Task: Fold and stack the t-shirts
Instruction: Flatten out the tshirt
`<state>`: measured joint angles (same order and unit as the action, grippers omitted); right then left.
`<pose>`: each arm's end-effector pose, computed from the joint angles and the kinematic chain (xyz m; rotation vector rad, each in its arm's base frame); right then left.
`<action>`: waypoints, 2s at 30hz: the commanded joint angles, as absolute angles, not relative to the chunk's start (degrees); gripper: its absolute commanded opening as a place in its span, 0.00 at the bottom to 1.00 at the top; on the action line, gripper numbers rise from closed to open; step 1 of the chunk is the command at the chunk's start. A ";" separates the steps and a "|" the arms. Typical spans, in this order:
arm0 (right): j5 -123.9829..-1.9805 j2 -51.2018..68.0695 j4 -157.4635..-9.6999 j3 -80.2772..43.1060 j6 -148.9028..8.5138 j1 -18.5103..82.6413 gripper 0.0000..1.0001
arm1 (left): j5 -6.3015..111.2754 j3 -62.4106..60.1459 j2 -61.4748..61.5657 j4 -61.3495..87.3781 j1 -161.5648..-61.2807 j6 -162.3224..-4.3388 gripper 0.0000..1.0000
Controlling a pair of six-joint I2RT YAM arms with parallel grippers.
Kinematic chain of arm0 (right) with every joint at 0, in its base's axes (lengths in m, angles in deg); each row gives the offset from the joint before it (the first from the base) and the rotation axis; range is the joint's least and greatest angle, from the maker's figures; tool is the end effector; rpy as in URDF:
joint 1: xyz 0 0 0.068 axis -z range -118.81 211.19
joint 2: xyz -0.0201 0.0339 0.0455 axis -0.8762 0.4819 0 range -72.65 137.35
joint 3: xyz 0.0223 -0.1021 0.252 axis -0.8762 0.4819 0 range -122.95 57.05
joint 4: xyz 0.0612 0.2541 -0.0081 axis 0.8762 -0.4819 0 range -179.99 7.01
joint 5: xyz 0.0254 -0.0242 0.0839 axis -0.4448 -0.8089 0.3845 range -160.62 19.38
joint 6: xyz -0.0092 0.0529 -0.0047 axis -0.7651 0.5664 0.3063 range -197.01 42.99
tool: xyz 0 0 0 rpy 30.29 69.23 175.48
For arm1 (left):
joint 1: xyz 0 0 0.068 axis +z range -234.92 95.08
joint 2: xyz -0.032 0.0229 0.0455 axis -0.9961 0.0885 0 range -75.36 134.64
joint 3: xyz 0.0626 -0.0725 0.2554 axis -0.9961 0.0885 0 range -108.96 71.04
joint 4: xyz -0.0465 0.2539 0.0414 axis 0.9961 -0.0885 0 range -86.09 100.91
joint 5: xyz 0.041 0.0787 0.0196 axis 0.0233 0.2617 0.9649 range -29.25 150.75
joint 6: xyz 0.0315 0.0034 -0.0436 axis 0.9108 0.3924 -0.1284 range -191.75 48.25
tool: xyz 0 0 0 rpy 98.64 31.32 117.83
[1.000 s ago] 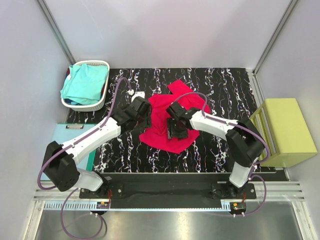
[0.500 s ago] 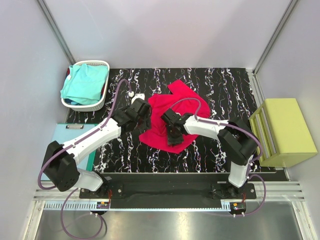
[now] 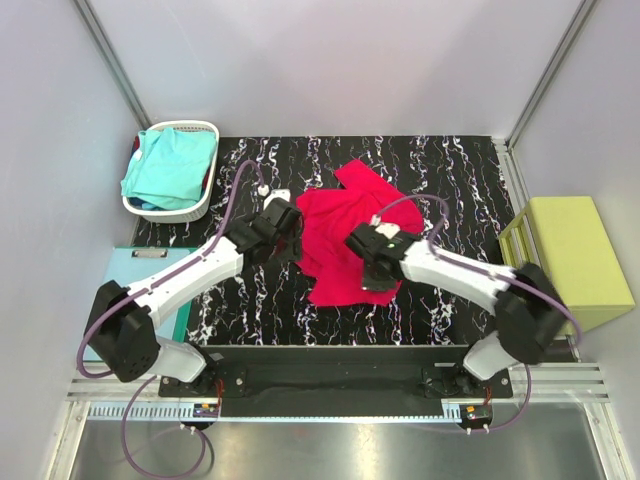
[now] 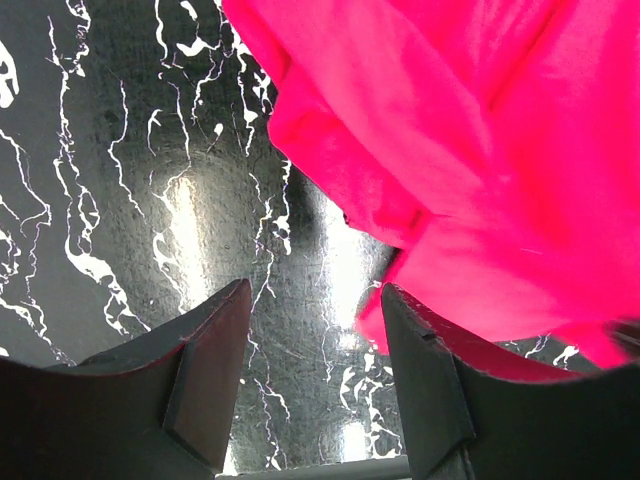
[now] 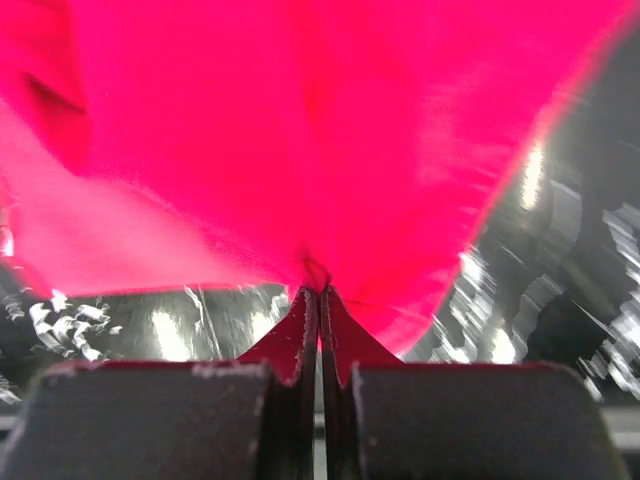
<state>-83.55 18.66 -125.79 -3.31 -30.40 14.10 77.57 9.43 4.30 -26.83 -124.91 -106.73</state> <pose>0.2083 0.2126 0.1986 0.0334 2.7840 0.0740 0.2250 -0.1752 0.2650 -0.0044 2.4926 -0.1740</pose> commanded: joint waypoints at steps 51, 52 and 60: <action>-108.15 -11.65 -152.95 -10.36 -16.72 13.73 0.00 | 67.96 12.41 18.33 -11.59 -134.76 -109.28 0.62; -108.15 -11.56 -152.86 -10.45 -16.72 13.64 0.00 | 67.78 12.33 18.42 -11.68 -134.76 -109.11 0.61; -113.86 -11.48 -156.10 -17.65 -20.05 13.64 0.00 | 68.21 9.43 19.21 -12.99 -134.76 -108.67 0.56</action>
